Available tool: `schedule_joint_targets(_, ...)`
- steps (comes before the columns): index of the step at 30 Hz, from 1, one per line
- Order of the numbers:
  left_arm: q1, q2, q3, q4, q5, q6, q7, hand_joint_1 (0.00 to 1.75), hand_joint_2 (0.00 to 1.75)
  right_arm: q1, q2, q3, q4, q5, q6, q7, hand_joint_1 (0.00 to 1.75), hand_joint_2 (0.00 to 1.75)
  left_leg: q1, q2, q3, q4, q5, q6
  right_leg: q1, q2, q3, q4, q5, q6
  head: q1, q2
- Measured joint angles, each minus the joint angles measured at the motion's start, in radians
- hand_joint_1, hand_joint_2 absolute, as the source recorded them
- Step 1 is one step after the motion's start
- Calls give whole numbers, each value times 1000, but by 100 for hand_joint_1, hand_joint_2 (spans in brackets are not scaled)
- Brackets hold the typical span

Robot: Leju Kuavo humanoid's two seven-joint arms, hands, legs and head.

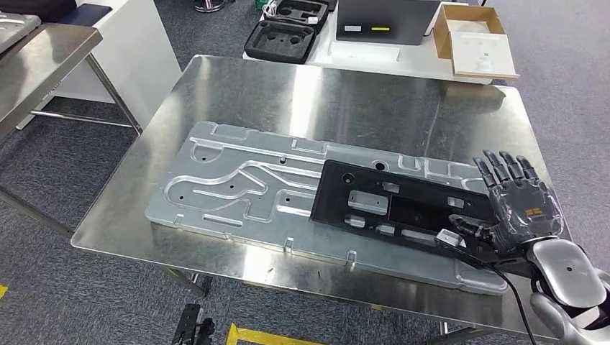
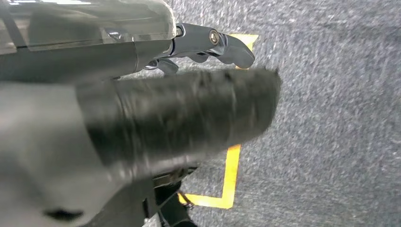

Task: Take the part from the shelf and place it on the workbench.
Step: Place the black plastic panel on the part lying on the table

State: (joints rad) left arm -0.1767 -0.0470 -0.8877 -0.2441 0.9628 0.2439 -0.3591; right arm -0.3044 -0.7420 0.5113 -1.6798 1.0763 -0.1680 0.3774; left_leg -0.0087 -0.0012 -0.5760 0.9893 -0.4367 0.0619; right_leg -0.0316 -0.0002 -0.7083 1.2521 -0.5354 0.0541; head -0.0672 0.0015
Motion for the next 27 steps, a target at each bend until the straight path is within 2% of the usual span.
schedule_joint_targets(2,1,-2,0,0,0,-1,4,0,0,-1,6,-1,-9,-26,-31,-13,0,0,7,-1,-9,22,-9,-11,-7,-1,52,-106,54,10,0,0)
schedule_joint_targets(3,0,-2,0,0,0,-1,5,0,0,-2,10,-2,-15,-36,-43,-18,0,0,7,-3,-17,38,-16,-18,-8,1,75,-154,71,10,2,0)
schedule_joint_targets(5,0,-2,0,0,0,-3,6,0,0,-4,19,-4,-27,-49,-58,-23,0,0,5,-5,-31,57,-22,-30,-6,5,88,-187,76,-4,3,0)
schedule_joint_targets(8,2,-2,0,0,0,-4,6,0,0,-5,33,-8,-45,-77,-76,-34,0,0,3,-6,-44,64,-22,-42,-6,5,76,-183,86,-31,4,0)
schedule_joint_targets(9,1,-2,0,0,0,-4,6,0,0,-7,38,-10,-52,-91,-87,-40,0,0,4,-6,-52,81,-40,-47,-7,3,72,-184,91,-39,3,0)
schedule_joint_targets(11,0,-2,0,0,0,-4,6,0,0,-10,46,-13,-66,-121,-108,-52,0,0,8,-4,-81,165,-111,-57,-7,-1,62,-186,101,-51,1,0)
schedule_joint_targets(12,0,-2,0,0,0,-4,6,0,0,-12,52,-15,-73,-136,-118,-58,0,0,10,-4,-100,225,-153,-61,-6,-2,55,-186,107,-55,0,0)
schedule_joint_targets(13,0,-2,0,0,-1,-4,6,0,0,-14,57,-15,-79,-149,-125,-61,0,0,11,-4,-111,274,-181,-63,-4,-3,48,-186,113,-57,-1,0)
schedule_joint_targets(14,0,-3,0,0,-1,-4,7,0,0,-15,62,-16,-86,-162,-130,-64,0,0,11,-4,-111,298,-194,-62,-3,-4,39,-186,120,-57,0,0)
schedule_joint_targets(15,-1,-3,0,0,-1,-5,7,0,0,-17,67,-17,-92,-173,-134,-67,0,0,11,-4,-92,287,-189,-59,-1,-4,31,-186,127,-57,0,0)
schedule_joint_targets(16,-2,-3,0,0,-1,-5,7,0,0,-19,71,-18,-98,-182,-137,-69,0,0,10,-4,-55,239,-170,-53,2,-4,22,-186,135,-57,-1,0)
schedule_joint_targets(18,-7,-2,0,0,-1,-4,7,0,0,-25,76,-20,-111,-194,-143,-72,0,0,3,-3,35,105,-136,-36,4,-4,10,-189,153,-53,0,0)
schedule_joint_targets(19,-10,-2,0,0,-1,-4,6,0,0,-28,77,-22,-115,-198,-145,-74,0,0,-2,-3,62,56,-122,-29,4,-4,9,-194,162,-49,-1,0)
schedule_joint_targets(20,-12,-1,0,0,-1,-4,6,0,0,-30,79,-24,-118,-201,-147,-75,0,0,-6,-3,72,32,-114,-23,1,-5,11,-201,171,-42,-3,0)
schedule_joint_targets(23,-13,-1,0,0,-1,-5,7,0,0,-34,87,-26,-125,-203,-149,-80,0,0,-9,-3,62,10,-73,-11,-3,-4,15,-228,196,-21,-7,0)
schedule_joint_targets(24,-13,-2,0,0,-2,-5,7,0,0,-35,89,-26,-127,-199,-149,-81,0,0,-7,-1,58,-1,-55,-7,-3,-3,11,-224,181,-17,-5,0)
schedule_joint_targets(25,-12,-2,0,0,-2,-5,8,0,0,-37,91,-26,-129,-193,-148,-81,0,0,-3,1,51,-12,-35,-4,-2,-2,4,-203,145,-15,-2,0)
schedule_joint_targets(27,-12,-3,0,0,-2,-6,9,0,0,-41,94,-26,-134,-182,-147,-82,0,0,-1,5,26,-18,-7,1,-3,-2,-18,-99,34,-13,2,0)
